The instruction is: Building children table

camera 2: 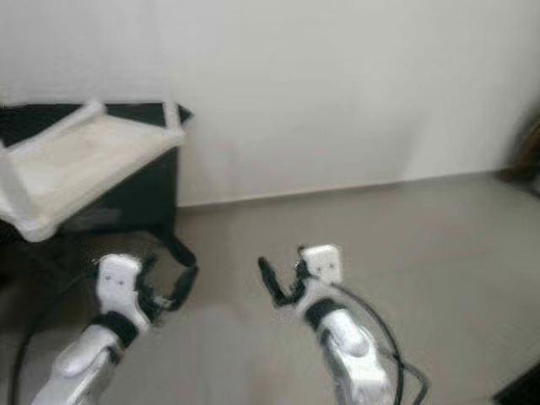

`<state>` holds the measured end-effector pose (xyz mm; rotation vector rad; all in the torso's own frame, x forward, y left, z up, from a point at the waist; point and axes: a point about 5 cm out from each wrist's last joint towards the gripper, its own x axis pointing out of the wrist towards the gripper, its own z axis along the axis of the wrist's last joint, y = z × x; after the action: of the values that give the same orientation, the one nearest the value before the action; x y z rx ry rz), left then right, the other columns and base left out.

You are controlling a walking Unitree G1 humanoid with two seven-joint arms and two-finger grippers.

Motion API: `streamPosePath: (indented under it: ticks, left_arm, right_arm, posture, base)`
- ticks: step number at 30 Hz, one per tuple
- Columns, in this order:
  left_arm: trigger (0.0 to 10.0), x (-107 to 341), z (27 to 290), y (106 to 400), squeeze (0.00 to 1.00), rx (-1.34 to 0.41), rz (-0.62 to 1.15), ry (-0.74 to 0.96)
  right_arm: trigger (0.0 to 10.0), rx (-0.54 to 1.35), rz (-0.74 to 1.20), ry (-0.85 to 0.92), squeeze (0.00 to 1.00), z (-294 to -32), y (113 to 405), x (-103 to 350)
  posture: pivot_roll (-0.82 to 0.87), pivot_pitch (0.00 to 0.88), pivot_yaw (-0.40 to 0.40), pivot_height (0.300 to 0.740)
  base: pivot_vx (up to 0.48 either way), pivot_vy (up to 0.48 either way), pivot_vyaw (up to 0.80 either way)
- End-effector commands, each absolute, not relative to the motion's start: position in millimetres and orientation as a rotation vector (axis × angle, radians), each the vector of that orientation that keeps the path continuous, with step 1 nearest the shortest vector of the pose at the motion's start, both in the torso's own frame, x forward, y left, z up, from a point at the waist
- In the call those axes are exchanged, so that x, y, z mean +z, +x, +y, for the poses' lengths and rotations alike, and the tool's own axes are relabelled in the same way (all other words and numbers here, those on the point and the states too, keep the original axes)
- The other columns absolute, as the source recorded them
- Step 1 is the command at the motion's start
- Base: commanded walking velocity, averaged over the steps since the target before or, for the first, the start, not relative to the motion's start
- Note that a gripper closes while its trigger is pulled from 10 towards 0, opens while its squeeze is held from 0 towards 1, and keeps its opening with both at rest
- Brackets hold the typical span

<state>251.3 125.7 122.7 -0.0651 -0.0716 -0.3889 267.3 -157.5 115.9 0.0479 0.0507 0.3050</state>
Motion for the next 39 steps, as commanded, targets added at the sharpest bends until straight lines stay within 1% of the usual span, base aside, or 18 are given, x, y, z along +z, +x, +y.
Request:
streamPosePath:
  ticks: [1, 4, 8, 10, 14, 21, 39]
  left_arm:
    - [10.0, 121.6, 128.9, 254.1, 0.0, -0.386, -0.067, -0.06]
    - [10.0, 120.8, 125.3, 252.8, 0.0, -0.396, -0.065, -0.049]
    - [10.0, 120.9, 124.6, 254.0, 0.0, -0.393, -0.066, -0.058]
    - [10.0, 121.6, 123.2, 256.8, 0.0, -0.404, -0.065, -0.06]
    - [10.0, 121.7, 123.5, 257.6, 0.0, -0.412, -0.064, -0.057]
    - [10.0, 123.1, 123.7, 257.4, 0.0, -0.419, -0.067, -0.053]
    - [10.0, 128.4, 119.6, 261.5, 0.0, -0.465, -0.084, -0.046]
  right_arm:
    - [10.0, 0.318, 0.061, 0.065, 0.0, -151.2, 270.9, 115.3]
    - [10.0, 0.342, 0.068, 0.058, 0.0, -151.3, 269.4, 112.5]
    - [10.0, 0.333, 0.078, 0.073, 0.0, -153.9, 268.4, 111.0]
    - [10.0, 0.342, 0.072, 0.065, 0.0, -153.0, 267.7, 110.6]
    - [10.0, 0.337, 0.088, 0.081, 0.0, -152.4, 268.9, 109.8]
    - [10.0, 0.387, 0.085, 0.099, 0.0, -149.1, 270.4, 112.3]
    - [10.0, 0.405, 0.077, 0.118, 0.0, -148.3, 271.9, 115.4]
  posture:
    - [-0.06, 0.0, -0.02, 0.74]
    - [-0.06, 0.0, -0.024, 0.74]
    - [-0.07, 0.0, -0.021, 0.74]
    - [-0.07, 0.0, -0.017, 0.74]
    - [-0.07, 0.0, -0.012, 0.74]
    - [-0.06, 0.0, -0.016, 0.74]
    - [-0.07, 0.011, -0.017, 0.74]
  base:
    - [0.386, 0.0, 0.0]
    - [0.389, 0.0, 0.53]
    - [0.385, 0.0, 0.0]
    - [0.381, 0.0, 0.8]
    - [0.373, 0.0, 0.0]
    - [0.368, 0.0, 0.0]
    - [0.366, 0.0, 0.0]
